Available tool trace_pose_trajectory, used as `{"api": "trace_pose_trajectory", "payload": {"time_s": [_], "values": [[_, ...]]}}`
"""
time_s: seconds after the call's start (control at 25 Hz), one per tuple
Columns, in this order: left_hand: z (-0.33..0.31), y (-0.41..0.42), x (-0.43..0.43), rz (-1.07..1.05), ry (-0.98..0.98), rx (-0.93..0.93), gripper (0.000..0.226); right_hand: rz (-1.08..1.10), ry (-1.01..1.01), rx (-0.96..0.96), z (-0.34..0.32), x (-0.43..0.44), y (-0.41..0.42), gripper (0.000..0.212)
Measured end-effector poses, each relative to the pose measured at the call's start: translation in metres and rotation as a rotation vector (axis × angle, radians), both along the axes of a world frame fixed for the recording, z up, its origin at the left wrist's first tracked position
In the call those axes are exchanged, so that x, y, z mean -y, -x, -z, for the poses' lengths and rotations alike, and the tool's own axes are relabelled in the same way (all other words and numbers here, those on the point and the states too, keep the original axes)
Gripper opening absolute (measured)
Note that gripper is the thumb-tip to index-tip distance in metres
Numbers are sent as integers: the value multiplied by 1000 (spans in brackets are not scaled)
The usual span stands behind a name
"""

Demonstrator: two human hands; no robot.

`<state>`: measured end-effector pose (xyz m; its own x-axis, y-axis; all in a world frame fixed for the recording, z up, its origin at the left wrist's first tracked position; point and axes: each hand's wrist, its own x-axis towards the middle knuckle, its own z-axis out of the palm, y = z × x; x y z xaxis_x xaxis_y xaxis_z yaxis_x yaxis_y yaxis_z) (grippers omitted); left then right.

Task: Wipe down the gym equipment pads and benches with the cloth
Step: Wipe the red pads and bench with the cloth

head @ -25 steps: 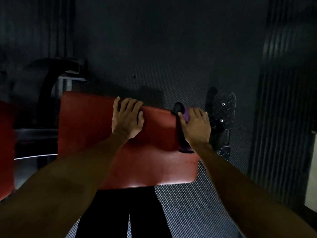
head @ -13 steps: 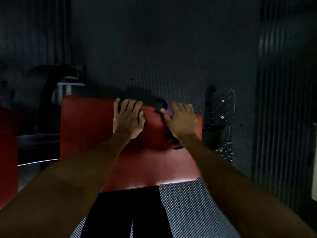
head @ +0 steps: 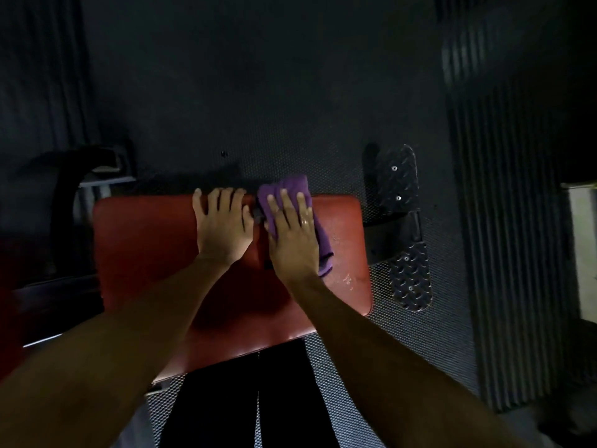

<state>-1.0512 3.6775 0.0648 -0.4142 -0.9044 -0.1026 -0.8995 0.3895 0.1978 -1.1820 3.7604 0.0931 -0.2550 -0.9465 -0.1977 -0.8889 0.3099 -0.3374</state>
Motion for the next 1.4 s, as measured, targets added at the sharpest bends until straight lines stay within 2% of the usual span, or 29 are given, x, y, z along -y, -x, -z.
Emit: {"api": "trace_pose_trajectory", "payload": {"time_s": [0.08, 0.16, 0.24, 0.32, 0.48, 0.52, 0.64, 0.72, 0.84, 0.96, 1.08, 1.2, 1.4], "values": [[-2, 1, 2, -5, -16, -14, 42, -186, -14, -12, -1, -46, 19, 71], [-4, 4, 3, 0, -45, -4, 44, -239, -89, -48, -1, -83, 52, 82], [-5, 8, 4, 40, -87, 5, 49, -111, -131, -43, -5, -95, 85, 80], [-5, 14, 5, 78, -111, 4, 53, 80, -145, 8, -8, -76, 99, 69], [-5, 33, 3, 202, -132, -18, 54, 462, -187, 97, -10, -3, 76, 59], [-6, 39, 3, 240, -139, -25, 53, 456, -192, 94, -9, 2, 66, 61], [-9, 60, 0, 316, -168, -39, 50, 171, -180, 16, -12, -44, 45, 72], [-11, 76, -5, 360, -179, -47, 51, 140, -227, -5, -18, -90, 49, 73], [-10, 98, -11, 442, -173, -28, 56, 421, -356, -18, -21, -116, 71, 74], [-6, 108, -16, 467, -131, 17, 61, 623, -343, 131, -14, -77, 94, 82], [-1, 107, -19, 469, -41, 41, 59, 559, -194, 248, -3, -17, 115, 72], [0, 108, -18, 469, -10, 39, 57, 455, -207, 152, 1, 3, 118, 67], [3, 107, -19, 468, 16, 15, 59, 467, -215, 182, -8, -96, 105, 76]]}}
